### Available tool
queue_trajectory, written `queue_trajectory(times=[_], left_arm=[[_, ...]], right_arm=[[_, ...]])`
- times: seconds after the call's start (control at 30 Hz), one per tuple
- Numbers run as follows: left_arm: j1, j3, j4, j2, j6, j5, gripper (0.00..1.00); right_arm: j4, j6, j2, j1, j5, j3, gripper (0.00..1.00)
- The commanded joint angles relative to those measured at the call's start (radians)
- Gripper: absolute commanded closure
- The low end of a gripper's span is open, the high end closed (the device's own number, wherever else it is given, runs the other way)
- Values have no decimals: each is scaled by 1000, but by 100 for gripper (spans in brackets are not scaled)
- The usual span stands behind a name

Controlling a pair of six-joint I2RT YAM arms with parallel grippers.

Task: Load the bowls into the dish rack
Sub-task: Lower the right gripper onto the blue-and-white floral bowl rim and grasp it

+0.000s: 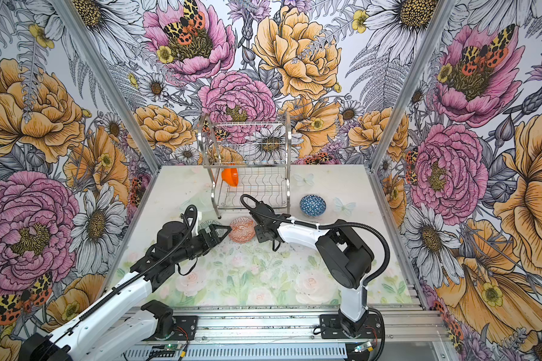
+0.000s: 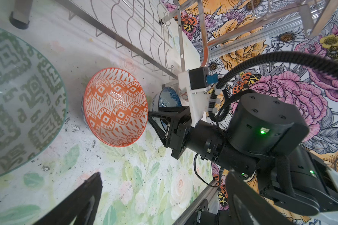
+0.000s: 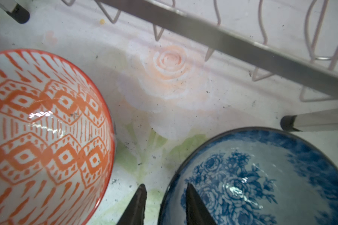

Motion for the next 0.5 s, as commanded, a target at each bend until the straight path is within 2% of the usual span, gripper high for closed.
queue_trajectory(times=[0.0,0.23,0.47], left_arm=[[-6,2,18,-7,21,-8,1],[-4,4,0,-17,29,-14,2],[-4,5,1,-13,28,-19,1]], right_arm=[[-8,-6,14,2,12,34,71],[-7,1,-18,3,20,29,87],[-7,8,-93,2,2,4,97]])
